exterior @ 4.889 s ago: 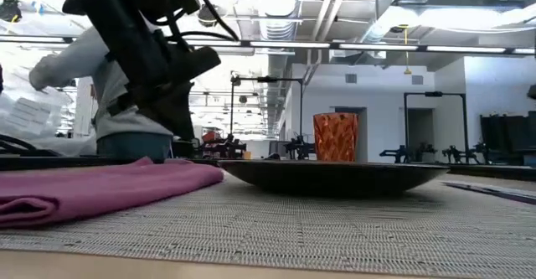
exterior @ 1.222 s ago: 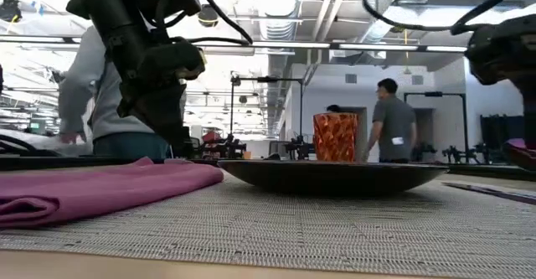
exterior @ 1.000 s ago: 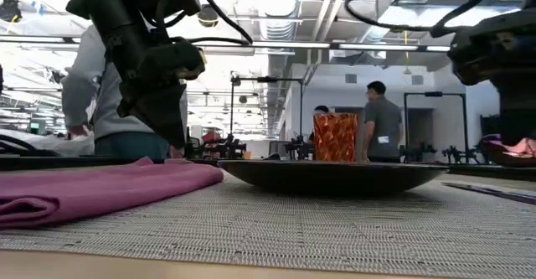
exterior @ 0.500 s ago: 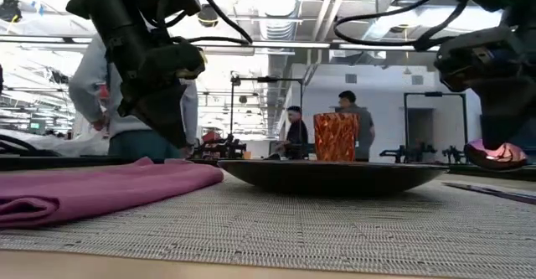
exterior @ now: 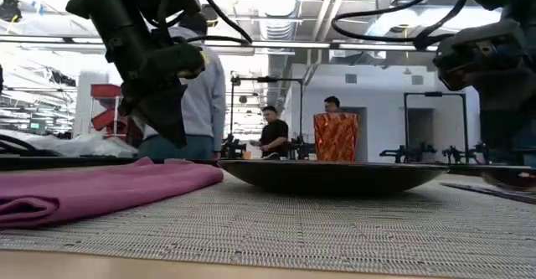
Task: Set table place
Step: Put the blue spoon on the table mat, then put the blue fork on the pink table towel
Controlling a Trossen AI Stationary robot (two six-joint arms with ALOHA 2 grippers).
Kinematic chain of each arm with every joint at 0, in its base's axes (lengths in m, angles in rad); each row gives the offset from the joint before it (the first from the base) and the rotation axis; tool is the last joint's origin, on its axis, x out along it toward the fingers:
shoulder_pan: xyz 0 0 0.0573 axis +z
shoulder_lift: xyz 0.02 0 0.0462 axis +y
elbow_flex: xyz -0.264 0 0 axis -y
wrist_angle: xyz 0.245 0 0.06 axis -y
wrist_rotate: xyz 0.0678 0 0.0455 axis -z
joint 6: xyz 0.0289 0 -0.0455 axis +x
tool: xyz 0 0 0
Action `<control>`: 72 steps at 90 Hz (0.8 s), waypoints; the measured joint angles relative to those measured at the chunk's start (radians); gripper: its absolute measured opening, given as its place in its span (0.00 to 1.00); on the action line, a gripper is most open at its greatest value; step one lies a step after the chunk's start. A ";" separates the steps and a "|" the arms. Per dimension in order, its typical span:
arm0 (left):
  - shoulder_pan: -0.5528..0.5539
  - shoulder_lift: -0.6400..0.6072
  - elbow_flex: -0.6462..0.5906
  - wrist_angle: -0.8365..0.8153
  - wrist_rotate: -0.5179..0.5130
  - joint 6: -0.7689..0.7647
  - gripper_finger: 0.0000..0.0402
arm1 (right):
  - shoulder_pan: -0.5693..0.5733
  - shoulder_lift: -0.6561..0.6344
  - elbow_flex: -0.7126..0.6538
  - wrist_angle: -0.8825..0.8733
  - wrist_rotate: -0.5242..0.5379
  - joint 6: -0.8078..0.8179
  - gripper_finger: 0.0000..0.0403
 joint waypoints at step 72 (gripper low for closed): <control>-0.041 0.000 0.000 0.064 0.054 -0.013 0.00 | 0.783 0.096 0.051 0.110 -0.088 0.206 0.29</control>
